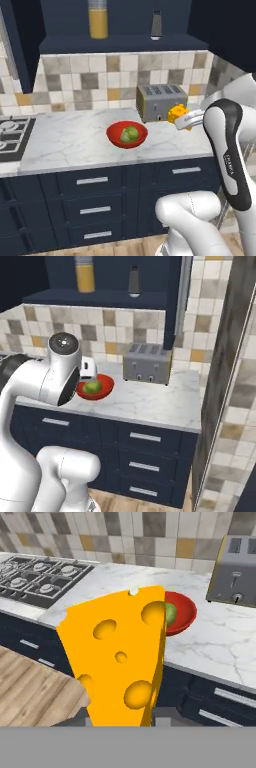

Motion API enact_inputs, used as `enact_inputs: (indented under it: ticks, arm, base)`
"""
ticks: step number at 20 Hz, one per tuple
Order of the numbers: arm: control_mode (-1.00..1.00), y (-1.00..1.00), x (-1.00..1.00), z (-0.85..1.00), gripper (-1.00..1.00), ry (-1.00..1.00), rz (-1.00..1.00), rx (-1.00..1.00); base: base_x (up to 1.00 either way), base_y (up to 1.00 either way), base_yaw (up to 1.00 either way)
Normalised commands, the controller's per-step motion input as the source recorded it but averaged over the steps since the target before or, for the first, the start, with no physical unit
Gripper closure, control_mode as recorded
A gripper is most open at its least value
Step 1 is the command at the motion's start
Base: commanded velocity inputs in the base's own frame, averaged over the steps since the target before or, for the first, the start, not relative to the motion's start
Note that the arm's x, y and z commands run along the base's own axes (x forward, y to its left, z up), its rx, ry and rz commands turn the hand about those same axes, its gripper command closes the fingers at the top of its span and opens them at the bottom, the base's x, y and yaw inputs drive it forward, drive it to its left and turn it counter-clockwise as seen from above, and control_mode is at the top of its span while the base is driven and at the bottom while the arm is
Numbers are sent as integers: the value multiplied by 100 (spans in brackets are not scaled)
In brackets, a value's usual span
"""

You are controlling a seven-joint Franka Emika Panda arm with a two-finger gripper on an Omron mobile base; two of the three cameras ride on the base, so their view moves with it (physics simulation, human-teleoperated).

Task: Pick the cheese from the fridge and the cheese grater from the cabinet and place them next to the salad bowl.

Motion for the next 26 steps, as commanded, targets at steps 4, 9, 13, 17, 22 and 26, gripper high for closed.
enact_inputs:
  ticks: [4, 9, 13, 17, 22, 26]
  arm:
    - [100, 0, 0, 0, 100, 0, 0, 0]
    - [100, 0, 0, 0, 100, 0, 0, 0]
    - [100, 0, 0, 0, 100, 0, 0, 0]
    - [100, 0, 0, 0, 100, 0, 0, 0]
    - [100, 0, 0, 0, 100, 0, 0, 0]
    - [100, 0, 0, 0, 100, 0, 0, 0]
  base:
    - [51, 45, 0]
    - [63, 23, -2]
    - [66, 5, -2]
    - [56, 2, 0]
    - [34, 4, -1]
    - [0, 0, 0]
